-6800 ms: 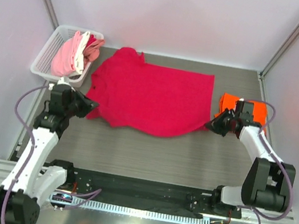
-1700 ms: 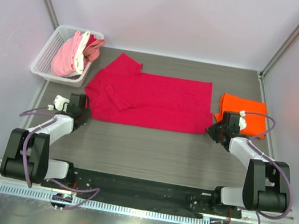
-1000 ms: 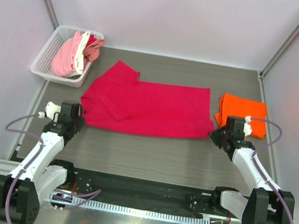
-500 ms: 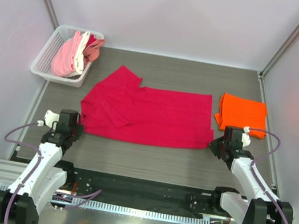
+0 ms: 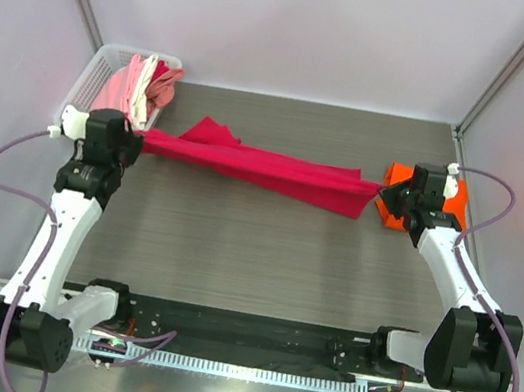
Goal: Fold and stack the t-shirts
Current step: Fold the tshirt
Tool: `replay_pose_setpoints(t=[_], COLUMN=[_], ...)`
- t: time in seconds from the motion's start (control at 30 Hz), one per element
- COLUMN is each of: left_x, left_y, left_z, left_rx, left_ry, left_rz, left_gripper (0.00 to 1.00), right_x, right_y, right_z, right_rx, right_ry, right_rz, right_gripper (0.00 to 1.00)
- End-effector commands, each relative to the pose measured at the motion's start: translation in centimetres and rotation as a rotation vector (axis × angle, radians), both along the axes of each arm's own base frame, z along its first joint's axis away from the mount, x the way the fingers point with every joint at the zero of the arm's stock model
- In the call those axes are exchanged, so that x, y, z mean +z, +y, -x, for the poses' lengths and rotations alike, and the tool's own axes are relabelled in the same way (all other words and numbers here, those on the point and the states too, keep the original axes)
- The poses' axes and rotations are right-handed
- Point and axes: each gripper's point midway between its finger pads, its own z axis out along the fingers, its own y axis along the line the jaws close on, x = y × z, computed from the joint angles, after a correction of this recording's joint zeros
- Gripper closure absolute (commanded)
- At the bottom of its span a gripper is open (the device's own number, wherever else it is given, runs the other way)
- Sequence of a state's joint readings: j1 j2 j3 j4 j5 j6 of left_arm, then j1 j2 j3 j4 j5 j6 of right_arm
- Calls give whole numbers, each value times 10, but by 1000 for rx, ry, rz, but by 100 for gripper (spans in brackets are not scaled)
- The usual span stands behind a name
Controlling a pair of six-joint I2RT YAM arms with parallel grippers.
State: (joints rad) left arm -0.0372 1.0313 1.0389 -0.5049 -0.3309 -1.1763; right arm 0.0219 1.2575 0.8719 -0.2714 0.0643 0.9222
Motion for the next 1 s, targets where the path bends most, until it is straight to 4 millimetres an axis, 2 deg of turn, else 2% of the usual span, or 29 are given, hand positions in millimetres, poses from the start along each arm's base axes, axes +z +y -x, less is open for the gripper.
replay_pose_setpoints(t=[0.0,0.03,0.07,0.1,0.17,0.2,0.23,0.3,0.33,0.37,0.4,0.43,0.47,0.53,0.57,0.6,0.63,0.67,0.77,0.8,0.9,0.93,0.97], left_x=[-81,-93,-98,-129,-145,-155,-174,-183,-197,-200,-200,-209,-210,-211,-212,-211,-206,-203,-183,-166,-142,-121,-114], left_y=[15,15,12,11,8,8,9,9,10,10,11,10,11,10,12,13,14,15,16,16,19,20,19], left_z=[37,44,50,64,78,84,98,110,121,125,129,136,139,143,146,148,148,147,144,139,135,130,123], left_rx=[48,51,44,47,42,44,48,51,59,61,63,66,69,69,83,86,83,75,60,45,26,6,-23], left_ry=[210,226,204,259,262,277,323,327,366,370,357,380,377,370,372,374,358,348,307,280,273,244,237], left_rz=[-58,-51,-34,-19,1,4,8,11,10,10,11,15,20,22,25,17,8,-5,-29,-48,-96,-125,-156], left_gripper=[100,100,100,100,100,100,100,100,100,100,100,100,100,100,96,91,79,55,33,29,19,15,10], right_x=[-4,-6,-10,-23,-27,-43,-47,-51,-66,-64,-69,-82,-84,-90,-91,-91,-91,-89,-73,-57,-38,-20,-21], right_y=[-5,-4,-4,-2,-1,0,0,3,3,3,4,4,4,4,4,3,-1,-2,-9,-10,-12,-12,-13], right_z=[8,11,17,25,37,51,57,72,85,91,98,108,112,125,127,132,133,134,126,117,100,87,79], right_rx=[-3,1,10,16,29,35,37,46,44,44,44,38,36,37,42,43,31,41,45,48,106,115,128], right_ry=[8,6,16,42,41,80,84,79,112,91,105,130,131,149,152,159,163,158,126,87,64,35,61], right_rz=[14,14,18,17,15,10,9,-1,-6,-11,-13,-22,-24,-23,-17,-10,8,25,80,92,158,176,191], right_gripper=[99,99,99,99,99,99,99,99,99,99,98,98,97,89,71,64,55,49,46,46,47,48,48])
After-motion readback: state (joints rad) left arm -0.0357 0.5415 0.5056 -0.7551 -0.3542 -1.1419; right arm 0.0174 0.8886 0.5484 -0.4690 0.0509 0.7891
